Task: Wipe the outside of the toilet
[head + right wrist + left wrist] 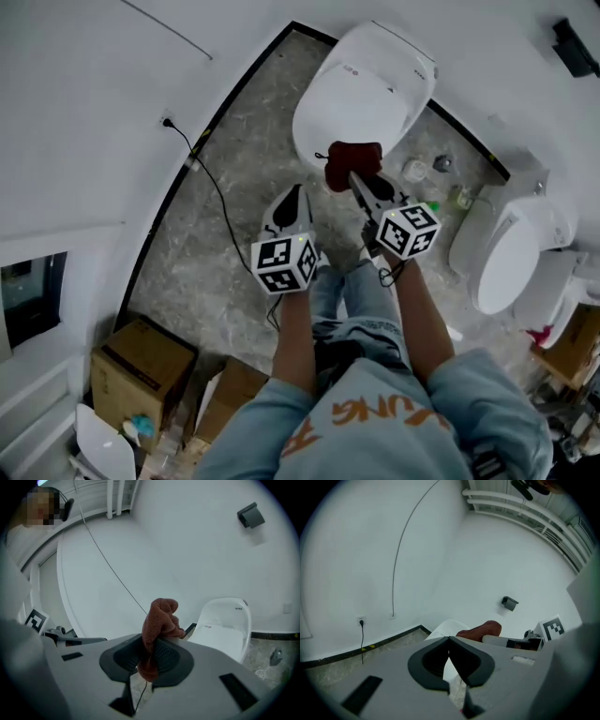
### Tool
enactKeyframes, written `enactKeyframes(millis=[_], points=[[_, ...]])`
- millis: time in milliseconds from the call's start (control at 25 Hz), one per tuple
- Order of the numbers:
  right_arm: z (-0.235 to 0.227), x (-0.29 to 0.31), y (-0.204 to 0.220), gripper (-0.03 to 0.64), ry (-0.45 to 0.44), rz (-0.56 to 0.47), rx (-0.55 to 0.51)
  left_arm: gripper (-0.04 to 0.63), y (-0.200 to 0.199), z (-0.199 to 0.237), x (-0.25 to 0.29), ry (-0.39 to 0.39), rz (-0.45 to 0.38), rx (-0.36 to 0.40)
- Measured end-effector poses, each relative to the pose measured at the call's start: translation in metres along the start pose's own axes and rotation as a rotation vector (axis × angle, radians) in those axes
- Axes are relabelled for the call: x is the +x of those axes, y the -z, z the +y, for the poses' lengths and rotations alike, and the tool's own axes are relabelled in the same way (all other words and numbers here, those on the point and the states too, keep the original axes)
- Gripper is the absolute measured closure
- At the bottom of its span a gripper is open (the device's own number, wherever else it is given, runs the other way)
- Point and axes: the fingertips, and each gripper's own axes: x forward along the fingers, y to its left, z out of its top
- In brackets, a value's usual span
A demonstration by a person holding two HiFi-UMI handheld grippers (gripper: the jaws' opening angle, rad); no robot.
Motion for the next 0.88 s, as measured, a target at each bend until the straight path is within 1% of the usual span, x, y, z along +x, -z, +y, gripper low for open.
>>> enactKeyframes(millis=[80, 160, 360, 560, 720, 880], points=[[0.009, -0.011, -0.021, 0.557, 0.021, -0.027, -0.019, 0.601, -0.021, -0.007, -0.011, -0.005, -0.036, -0.004], [0.018, -0.017, -0.046, 0.558, 0.042, -0.063, -0.048, 0.601, -0.049, -0.016, -0.016, 0.0, -0.083, 0.014], [0.047, -0.027, -0.115, 0.557, 0.092, -0.152, -0.153, 0.601, -0.12, -0.034, -0.029, 0.02, -0.191, 0.117], [0.059, -0.041, -0.161, 0.558, 0.112, -0.181, -0.286, 0.601, -0.173, -0.051, -0.044, 0.023, -0.281, 0.2], [0.064, -0.056, -0.196, 0.557, 0.125, -0.226, -0.35, 0.601, -0.205, -0.071, -0.055, 0.024, -0.337, 0.292], [0.068, -0.064, -0.222, 0.555, 0.144, -0.266, -0.396, 0.601, -0.222, -0.09, -0.057, 0.041, -0.373, 0.338]])
